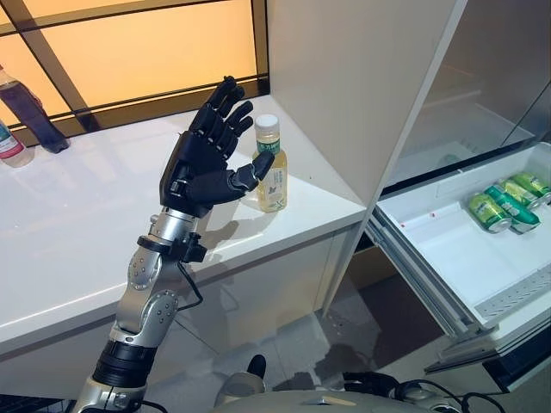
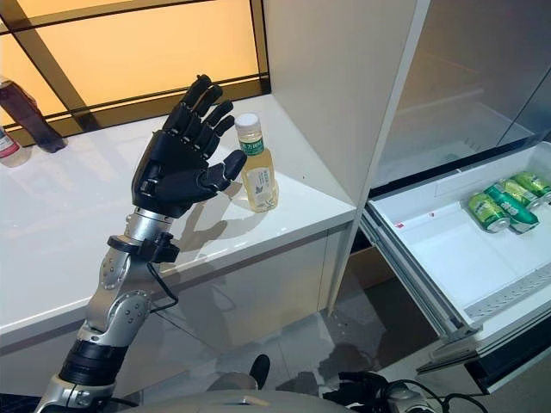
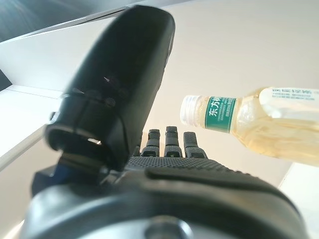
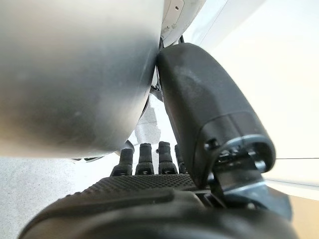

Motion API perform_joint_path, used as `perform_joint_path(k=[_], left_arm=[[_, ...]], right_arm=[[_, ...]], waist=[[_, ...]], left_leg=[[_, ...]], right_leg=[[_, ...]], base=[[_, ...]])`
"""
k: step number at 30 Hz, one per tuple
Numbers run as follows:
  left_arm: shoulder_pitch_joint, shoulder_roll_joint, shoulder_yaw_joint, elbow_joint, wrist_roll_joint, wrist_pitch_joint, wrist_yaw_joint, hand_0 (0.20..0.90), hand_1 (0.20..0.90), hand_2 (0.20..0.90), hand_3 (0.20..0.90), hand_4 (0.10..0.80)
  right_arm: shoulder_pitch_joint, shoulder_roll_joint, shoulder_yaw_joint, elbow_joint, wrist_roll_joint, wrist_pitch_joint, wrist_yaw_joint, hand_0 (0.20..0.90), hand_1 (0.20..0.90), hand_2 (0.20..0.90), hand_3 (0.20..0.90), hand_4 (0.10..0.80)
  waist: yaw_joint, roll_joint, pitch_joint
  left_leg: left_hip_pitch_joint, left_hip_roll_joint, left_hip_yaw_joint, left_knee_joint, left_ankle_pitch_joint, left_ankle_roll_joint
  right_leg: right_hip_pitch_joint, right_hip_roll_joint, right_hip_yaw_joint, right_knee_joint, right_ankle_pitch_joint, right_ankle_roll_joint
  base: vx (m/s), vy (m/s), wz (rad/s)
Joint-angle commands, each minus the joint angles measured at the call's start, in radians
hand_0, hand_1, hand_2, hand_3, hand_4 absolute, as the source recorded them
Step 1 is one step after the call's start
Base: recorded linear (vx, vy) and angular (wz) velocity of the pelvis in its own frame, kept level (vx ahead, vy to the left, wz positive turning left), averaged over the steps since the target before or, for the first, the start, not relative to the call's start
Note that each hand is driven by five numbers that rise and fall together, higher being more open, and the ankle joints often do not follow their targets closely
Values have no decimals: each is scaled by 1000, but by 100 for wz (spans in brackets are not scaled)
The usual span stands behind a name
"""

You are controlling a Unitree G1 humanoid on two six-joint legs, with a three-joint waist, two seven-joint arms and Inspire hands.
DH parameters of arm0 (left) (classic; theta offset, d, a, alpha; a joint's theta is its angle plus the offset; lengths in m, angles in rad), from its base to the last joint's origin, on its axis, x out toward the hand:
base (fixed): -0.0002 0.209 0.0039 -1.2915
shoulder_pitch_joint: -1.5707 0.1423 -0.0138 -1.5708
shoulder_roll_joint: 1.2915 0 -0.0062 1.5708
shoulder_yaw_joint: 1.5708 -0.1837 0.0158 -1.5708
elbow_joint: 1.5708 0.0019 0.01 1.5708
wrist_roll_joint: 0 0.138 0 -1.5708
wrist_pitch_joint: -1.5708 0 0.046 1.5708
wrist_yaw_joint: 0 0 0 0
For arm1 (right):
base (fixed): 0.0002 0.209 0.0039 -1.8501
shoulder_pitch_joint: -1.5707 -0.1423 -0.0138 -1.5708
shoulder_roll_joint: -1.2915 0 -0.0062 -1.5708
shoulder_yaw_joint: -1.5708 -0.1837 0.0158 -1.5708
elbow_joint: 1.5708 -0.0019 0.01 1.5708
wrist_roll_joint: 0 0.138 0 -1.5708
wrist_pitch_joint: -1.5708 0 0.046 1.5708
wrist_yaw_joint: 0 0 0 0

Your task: Put drinks into fridge and close the fridge

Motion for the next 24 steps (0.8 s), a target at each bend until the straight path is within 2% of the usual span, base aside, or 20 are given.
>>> perform_joint_path(k=[1,10,20,24], left_arm=[[-53,8,44,-42,-18,-27,-39,900,900,900,900,800],[-65,27,27,-3,44,-11,-10,900,900,900,900,800],[-70,38,34,26,113,-1,51,900,900,900,900,800],[-67,42,42,36,138,-22,92,900,900,900,900,800]], right_arm=[[-13,-20,25,-26,-34,6,23,900,900,900,900,800],[-1,-25,15,-25,-41,10,24,900,900,900,900,800],[1,-33,5,-27,-50,11,33,900,900,900,900,800],[1,-33,6,-30,-51,10,33,900,900,900,900,800]], waist=[[-5,-66,-26],[-32,-62,-29],[-44,-58,-25],[-43,-59,-21]], left_leg=[[-25,-20,86,86,-101,9],[-22,-22,108,96,-108,14],[-32,-19,127,124,-96,13],[-40,-17,130,134,-84,12]], right_leg=[[-19,-7,90,51,-41,-14],[-19,-8,118,49,-36,-9],[-23,-6,122,64,-43,-11],[-22,-3,121,69,-46,-13]], base=[[0,0,0],[7,4,-6],[4,3,-2],[8,7,-5]])
